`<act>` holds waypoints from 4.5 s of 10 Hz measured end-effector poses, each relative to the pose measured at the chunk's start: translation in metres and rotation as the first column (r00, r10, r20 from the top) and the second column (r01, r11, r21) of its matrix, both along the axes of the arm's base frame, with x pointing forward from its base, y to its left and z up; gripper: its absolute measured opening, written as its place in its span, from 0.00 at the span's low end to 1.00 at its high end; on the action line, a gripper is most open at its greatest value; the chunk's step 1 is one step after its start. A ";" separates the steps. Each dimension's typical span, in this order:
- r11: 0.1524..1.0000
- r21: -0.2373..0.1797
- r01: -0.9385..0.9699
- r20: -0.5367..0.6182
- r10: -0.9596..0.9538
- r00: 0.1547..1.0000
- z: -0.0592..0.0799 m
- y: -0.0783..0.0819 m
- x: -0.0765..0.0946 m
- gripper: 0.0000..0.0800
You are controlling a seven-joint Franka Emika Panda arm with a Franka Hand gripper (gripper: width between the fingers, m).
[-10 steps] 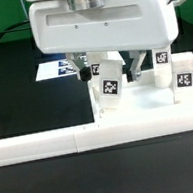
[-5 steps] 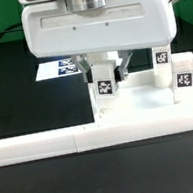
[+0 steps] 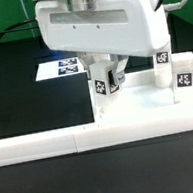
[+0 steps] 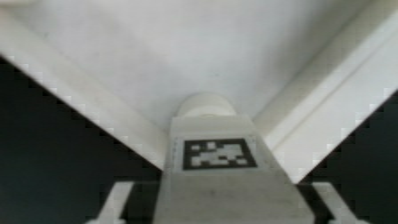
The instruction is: Assemble square table
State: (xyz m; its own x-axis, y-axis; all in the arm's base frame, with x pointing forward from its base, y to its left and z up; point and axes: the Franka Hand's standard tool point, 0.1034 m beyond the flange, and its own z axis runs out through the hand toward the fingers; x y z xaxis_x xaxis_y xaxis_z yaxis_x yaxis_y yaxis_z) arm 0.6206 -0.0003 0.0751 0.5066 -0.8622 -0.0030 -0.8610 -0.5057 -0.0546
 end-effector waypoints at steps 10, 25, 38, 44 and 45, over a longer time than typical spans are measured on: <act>0.953 0.107 0.283 0.040 -0.289 0.957 -0.003 0.002 0.005 0.77; 0.962 0.007 -0.274 0.038 0.273 0.961 -0.007 0.007 -0.001 0.36; 0.947 0.093 0.308 0.080 -0.316 0.945 -0.007 0.003 0.010 0.76; 0.935 -0.058 -0.350 0.119 0.355 0.927 -0.006 0.002 0.004 0.81; 0.882 -0.085 -0.464 0.113 0.471 0.875 -0.005 -0.002 0.006 0.81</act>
Offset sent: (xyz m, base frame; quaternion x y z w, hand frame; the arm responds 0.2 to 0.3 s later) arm 0.0171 0.0013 0.0058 0.1133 -0.0829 0.3733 0.9170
